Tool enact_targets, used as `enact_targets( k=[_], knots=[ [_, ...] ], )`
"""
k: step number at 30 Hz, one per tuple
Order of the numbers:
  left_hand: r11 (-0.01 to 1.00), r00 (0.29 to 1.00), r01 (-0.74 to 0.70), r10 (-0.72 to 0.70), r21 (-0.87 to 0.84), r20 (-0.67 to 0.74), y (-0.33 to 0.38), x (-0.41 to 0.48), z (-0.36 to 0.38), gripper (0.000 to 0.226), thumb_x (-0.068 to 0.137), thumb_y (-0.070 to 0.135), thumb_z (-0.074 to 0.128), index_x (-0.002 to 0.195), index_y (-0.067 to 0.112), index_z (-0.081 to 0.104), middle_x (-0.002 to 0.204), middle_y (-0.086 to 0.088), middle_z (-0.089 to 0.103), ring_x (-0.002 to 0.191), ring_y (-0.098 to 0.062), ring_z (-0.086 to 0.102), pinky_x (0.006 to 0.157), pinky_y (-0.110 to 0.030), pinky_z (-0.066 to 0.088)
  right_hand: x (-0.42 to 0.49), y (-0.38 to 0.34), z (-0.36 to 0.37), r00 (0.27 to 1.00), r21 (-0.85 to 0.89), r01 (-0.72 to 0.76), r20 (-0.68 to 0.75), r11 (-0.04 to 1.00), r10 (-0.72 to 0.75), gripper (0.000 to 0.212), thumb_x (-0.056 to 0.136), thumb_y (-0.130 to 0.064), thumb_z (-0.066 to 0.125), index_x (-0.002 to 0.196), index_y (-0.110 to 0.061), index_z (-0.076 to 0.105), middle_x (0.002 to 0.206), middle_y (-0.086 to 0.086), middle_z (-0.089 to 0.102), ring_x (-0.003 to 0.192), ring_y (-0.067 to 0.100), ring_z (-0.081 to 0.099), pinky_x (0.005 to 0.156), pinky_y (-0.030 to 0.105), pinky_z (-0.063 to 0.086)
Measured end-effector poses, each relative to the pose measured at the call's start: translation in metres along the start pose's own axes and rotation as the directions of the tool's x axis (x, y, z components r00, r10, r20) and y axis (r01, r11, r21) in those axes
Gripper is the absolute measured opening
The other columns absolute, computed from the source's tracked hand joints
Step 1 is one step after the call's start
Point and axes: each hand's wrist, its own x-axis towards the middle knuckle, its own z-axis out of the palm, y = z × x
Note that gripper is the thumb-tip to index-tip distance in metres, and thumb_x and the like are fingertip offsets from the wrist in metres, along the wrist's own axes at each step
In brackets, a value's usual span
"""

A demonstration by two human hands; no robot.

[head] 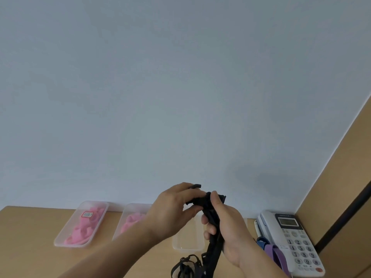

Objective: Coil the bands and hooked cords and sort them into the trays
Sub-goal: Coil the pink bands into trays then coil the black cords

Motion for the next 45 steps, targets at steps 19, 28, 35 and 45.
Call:
enact_targets(
  k=[19,28,35,45],
  knots=[
    [0.296,0.713,0.687,-0.448,-0.663,0.539,0.013,0.020,-0.015,0.056,0.086,0.061,0.049,0.110,0.010,0.054,0.104,-0.018,0.073,0.076,-0.040,0.071,0.056,-0.036,0.050,-0.001,-0.013,-0.019,0.961,0.005,0.261,0.092,0.965,-0.260,0.033,0.086,-0.048,0.062,0.090,-0.018,0.075,0.071,0.006,0.054,0.050,0.014,0.037,0.056,0.029,0.044],
    [0.161,0.668,0.734,-0.351,-0.660,0.657,0.009,0.007,-0.013,0.028,0.088,0.031,0.066,0.099,0.006,0.059,0.078,-0.011,0.069,0.056,-0.017,0.061,0.051,-0.026,0.048,-0.005,0.002,-0.018,0.983,-0.127,0.186,0.020,0.974,-0.185,0.046,0.082,-0.054,0.063,0.092,-0.011,0.072,0.068,0.003,0.062,0.049,0.016,0.044,0.051,0.028,0.044],
    [0.741,0.830,0.556,-0.467,-0.377,0.306,0.007,-0.010,0.001,0.015,0.089,0.025,0.069,0.100,0.020,0.060,0.068,0.004,0.072,0.060,-0.013,0.066,0.056,-0.024,0.052,-0.010,0.013,-0.009,0.999,-0.119,0.026,-0.035,0.992,-0.031,0.043,0.098,-0.039,0.055,0.103,0.002,0.066,0.071,0.008,0.065,0.054,0.015,0.052,0.046,0.028,0.040],
    [0.961,0.987,-0.154,0.141,0.229,0.073,-0.008,-0.033,0.010,0.034,0.085,0.016,0.067,0.119,0.012,0.064,0.089,0.001,0.067,0.076,-0.019,0.063,0.063,-0.033,0.054,-0.009,0.015,-0.015,0.999,-0.014,-0.037,0.022,0.999,0.037,0.056,0.078,-0.051,0.066,0.104,-0.001,0.070,0.070,0.006,0.060,0.056,0.013,0.047,0.045,0.023,0.036]
  ],
)
